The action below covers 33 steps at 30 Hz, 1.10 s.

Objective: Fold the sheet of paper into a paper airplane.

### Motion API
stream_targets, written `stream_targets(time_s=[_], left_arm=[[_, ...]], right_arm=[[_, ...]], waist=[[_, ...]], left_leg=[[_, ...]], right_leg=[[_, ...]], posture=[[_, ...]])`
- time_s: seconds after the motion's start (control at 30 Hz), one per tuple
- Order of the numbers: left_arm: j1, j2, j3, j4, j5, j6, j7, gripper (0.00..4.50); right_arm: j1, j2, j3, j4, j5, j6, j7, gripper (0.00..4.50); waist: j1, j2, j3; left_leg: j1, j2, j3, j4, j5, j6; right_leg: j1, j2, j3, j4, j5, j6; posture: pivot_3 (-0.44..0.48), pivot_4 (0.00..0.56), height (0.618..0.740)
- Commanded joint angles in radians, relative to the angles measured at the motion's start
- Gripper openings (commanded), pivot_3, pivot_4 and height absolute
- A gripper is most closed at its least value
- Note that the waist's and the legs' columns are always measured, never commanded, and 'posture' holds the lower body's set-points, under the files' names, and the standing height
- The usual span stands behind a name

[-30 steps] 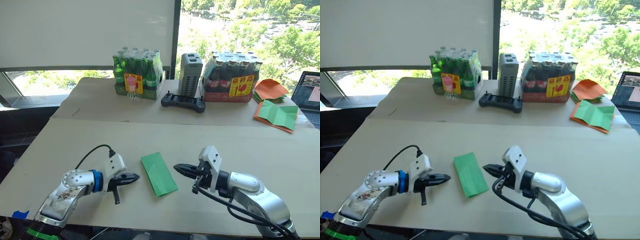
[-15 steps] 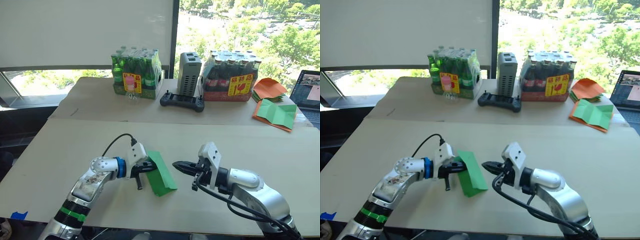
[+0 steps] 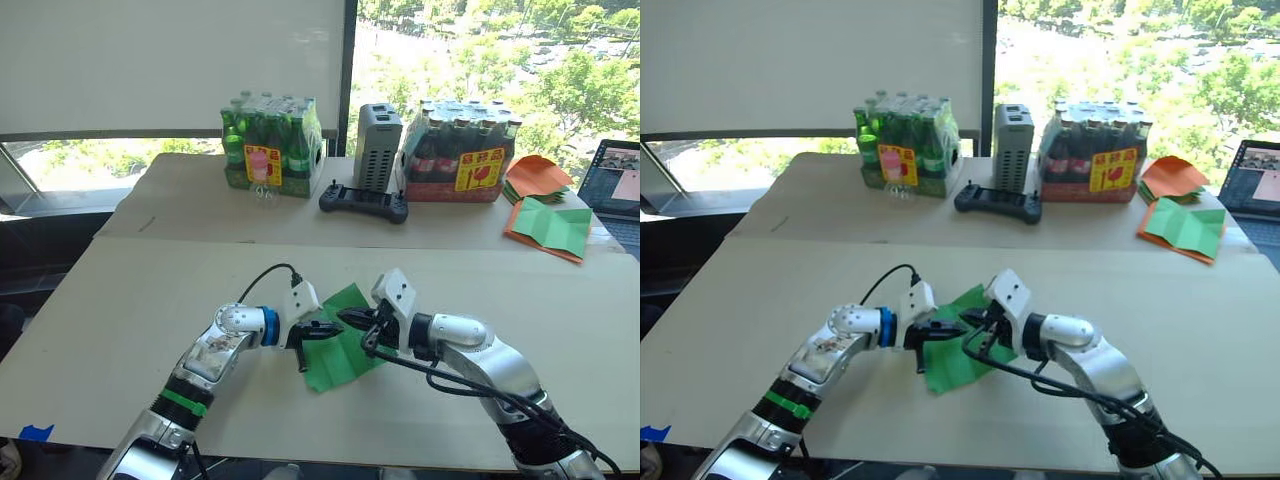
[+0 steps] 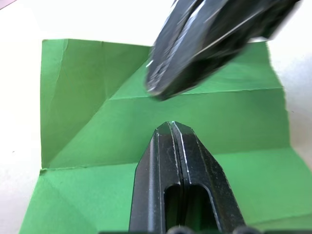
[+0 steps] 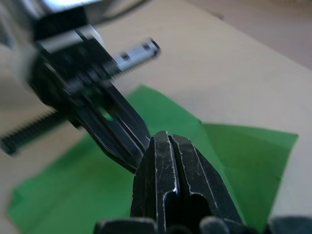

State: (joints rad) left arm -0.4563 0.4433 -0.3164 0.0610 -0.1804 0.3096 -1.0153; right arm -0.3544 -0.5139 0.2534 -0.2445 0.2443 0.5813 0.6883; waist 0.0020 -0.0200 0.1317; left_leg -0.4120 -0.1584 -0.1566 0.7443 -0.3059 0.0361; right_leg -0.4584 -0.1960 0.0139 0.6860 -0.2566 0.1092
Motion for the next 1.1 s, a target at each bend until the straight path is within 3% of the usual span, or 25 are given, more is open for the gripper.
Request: stream_targets(time_s=[0.03,0.37,0.73,0.77,1.0,1.1], left_arm=[[0.046,0.040,0.014,-0.071,-0.010,0.013,-0.020,0.00],[0.157,0.101,0.053,-0.121,-0.024,0.062,-0.003,0.00],[0.225,0.123,0.052,-0.149,-0.014,0.070,0.008,0.00],[0.222,0.123,0.052,-0.149,-0.013,0.069,0.010,0.00],[0.207,0.121,0.052,-0.148,-0.011,0.067,0.015,0.00],[0.206,0.122,0.053,-0.147,-0.011,0.064,0.015,0.00]], right_arm=[[0.010,-0.013,0.006,0.022,-0.046,-0.047,0.002,0.03],[0.083,-0.052,0.005,0.035,-0.096,-0.043,0.011,0.03],[0.068,-0.007,-0.021,0.050,-0.077,-0.048,-0.017,0.03],[0.056,0.014,-0.040,0.064,-0.062,-0.040,-0.029,0.61],[-0.026,0.107,-0.123,0.154,-0.032,-0.013,-0.090,2.97],[-0.060,0.121,-0.130,0.206,-0.040,-0.034,-0.093,2.97]], waist=[[-0.002,0.000,0.000],[0.001,0.000,0.000],[0.001,0.000,-0.001],[0.001,0.000,-0.001],[0.001,0.000,0.000],[0.001,0.000,0.000]], left_leg=[[0.000,0.000,0.000,0.000,0.000,0.000],[0.002,0.000,0.000,0.002,0.000,0.000],[0.005,0.001,0.001,0.001,0.000,0.000],[0.005,0.001,0.001,0.001,0.000,0.000],[0.004,0.000,0.001,0.001,0.000,0.000],[0.004,0.000,0.001,0.001,0.000,0.000]], right_leg=[[0.000,0.000,0.000,0.000,0.000,0.000],[0.002,0.000,0.000,0.001,0.000,0.000],[0.003,0.000,0.001,0.002,0.000,0.000],[0.003,0.001,0.001,0.002,0.000,0.000],[0.002,0.001,0.001,0.004,0.000,0.000],[0.002,0.000,0.001,0.004,0.000,0.000]], posture=[[0.000,0.150,0.675],[0.000,0.150,0.675],[0.000,0.150,0.675],[0.000,0.150,0.675],[0.000,0.150,0.675],[0.000,0.150,0.675]])
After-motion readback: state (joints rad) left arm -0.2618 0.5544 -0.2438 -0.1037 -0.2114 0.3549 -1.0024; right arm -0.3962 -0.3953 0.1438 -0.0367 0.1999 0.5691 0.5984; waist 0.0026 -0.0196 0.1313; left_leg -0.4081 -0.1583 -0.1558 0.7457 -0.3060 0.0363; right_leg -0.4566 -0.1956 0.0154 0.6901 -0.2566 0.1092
